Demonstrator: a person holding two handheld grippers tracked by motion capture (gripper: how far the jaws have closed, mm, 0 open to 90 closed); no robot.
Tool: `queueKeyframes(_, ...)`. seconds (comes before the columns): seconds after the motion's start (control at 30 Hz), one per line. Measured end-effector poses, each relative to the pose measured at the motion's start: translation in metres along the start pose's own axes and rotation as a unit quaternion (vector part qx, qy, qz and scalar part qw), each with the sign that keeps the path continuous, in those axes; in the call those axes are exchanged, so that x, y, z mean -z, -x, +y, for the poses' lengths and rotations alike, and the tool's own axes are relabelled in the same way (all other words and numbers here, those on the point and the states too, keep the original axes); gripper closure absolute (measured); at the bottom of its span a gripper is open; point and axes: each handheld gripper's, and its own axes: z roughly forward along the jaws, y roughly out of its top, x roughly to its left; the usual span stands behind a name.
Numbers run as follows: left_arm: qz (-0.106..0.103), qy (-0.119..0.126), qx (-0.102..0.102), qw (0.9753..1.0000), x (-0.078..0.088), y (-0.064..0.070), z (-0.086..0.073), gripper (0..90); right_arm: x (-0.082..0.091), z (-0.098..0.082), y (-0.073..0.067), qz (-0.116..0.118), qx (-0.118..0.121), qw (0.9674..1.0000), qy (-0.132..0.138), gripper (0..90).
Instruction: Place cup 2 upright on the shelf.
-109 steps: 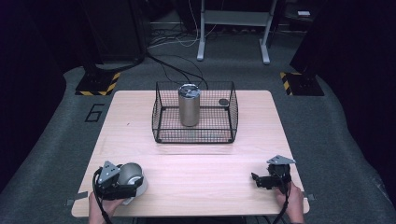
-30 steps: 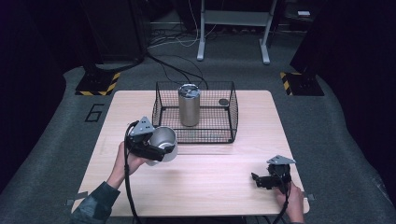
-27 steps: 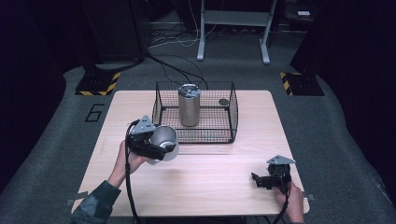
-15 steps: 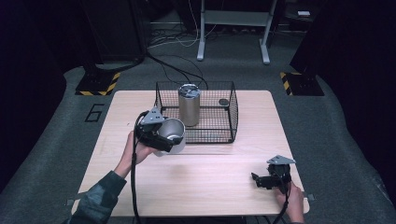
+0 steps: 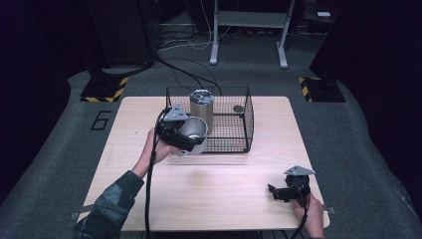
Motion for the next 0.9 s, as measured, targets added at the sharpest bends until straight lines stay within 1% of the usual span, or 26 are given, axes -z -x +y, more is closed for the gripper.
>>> queueKeyframes(0.17,0.003,0.004,-0.004,1.0000,-0.006,-0.002,0.005,6.0,0.000,0.000,0.000,0.000,0.000,1.0000,-0.001,0.0)
queueKeyframes(0.2,0.002,0.004,-0.007,1.0000,-0.008,-0.003,0.008,6.0,0.000,0.000,0.000,0.001,0.000,1.0000,0.000,0.0)
queueKeyframes(0.27,-0.001,0.006,-0.003,1.0000,-0.011,-0.003,0.011,6.0,0.000,0.000,0.000,0.000,0.000,1.0000,0.001,0.0)
queueKeyframes(0.3,-0.002,0.004,-0.009,0.9999,-0.012,-0.004,0.013,6.0,0.000,0.000,0.000,0.001,0.000,1.0000,-0.001,0.0)
queueKeyframes(0.47,-0.001,0.000,-0.011,0.9999,-0.019,-0.006,0.018,6.0,0.000,0.000,0.000,0.001,0.000,1.0000,-0.001,0.0)
queueKeyframes(0.6,-0.001,0.002,-0.010,0.9999,-0.028,-0.009,0.025,6.0,0.000,0.000,0.000,0.000,0.000,1.0000,-0.001,0.0)
queueKeyframes(0.7,0.001,0.003,-0.016,0.9999,-0.032,-0.011,0.028,6.0,0.000,0.000,0.000,-0.001,0.000,1.0000,0.001,0.0)
queueKeyframes(0.73,0.002,0.002,-0.017,0.9998,-0.034,-0.012,0.032,6.0,0.000,0.000,0.000,0.000,0.000,1.0000,-0.002,0.0)
queueKeyframes(0.77,0.002,0.002,-0.017,0.9998,-0.034,-0.012,0.032,6.0,0.000,0.000,0.000,0.000,0.000,1.0000,-0.002,0.0)
queueKeyframes(0.8,0.000,0.006,-0.012,0.9999,-0.036,-0.014,0.036,6.0,0.000,0.000,0.000,0.001,-0.001,1.0000,0.001,0.0)
queueKeyframes(0.83,0.002,0.009,-0.009,0.9999,-0.038,-0.015,0.038,6.0,0.000,0.000,0.000,0.000,0.000,1.0000,-0.001,0.0)
queueKeyframes(0.9,0.005,0.010,-0.013,0.9998,-0.039,-0.016,0.039,6.0,0.000,0.000,0.000,0.000,0.000,1.0000,0.000,0.0)
